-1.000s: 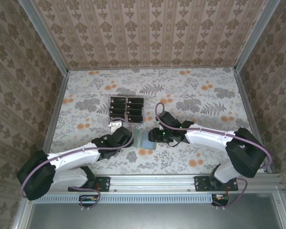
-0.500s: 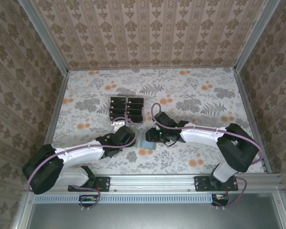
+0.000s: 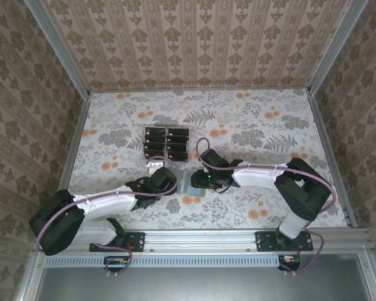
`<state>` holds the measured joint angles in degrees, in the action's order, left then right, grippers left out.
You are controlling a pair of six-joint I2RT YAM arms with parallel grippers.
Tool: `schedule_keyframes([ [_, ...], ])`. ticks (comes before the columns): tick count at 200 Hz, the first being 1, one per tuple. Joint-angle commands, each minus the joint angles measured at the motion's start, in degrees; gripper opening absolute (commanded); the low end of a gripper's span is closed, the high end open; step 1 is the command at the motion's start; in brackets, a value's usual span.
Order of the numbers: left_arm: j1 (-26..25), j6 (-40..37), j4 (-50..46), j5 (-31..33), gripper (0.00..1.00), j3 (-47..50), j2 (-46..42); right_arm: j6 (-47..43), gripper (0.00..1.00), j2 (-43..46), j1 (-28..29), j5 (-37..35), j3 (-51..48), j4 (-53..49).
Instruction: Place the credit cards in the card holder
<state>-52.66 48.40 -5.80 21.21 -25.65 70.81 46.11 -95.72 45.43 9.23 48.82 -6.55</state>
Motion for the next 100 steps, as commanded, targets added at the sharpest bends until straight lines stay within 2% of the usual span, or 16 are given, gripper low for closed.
schedule_keyframes([
  [1, 0.24, 1.58, 0.76, -0.03, 0.72, 1.49, 0.65, 1.0, 0.49, -2.27, 0.36, -0.72, 0.93, 0.42],
  [22, 0.1, 2.54, 1.32, -0.12, 0.71, 2.63, 0.86, 1.44, 0.52, -3.04, 0.24, 0.28, 1.26, 1.07],
  [100, -1.04, 5.01, 4.8, -0.82, 0.68, 6.13, 1.28, 4.05, 0.51, -2.81, 0.35, 6.73, 2.27, 7.27],
])
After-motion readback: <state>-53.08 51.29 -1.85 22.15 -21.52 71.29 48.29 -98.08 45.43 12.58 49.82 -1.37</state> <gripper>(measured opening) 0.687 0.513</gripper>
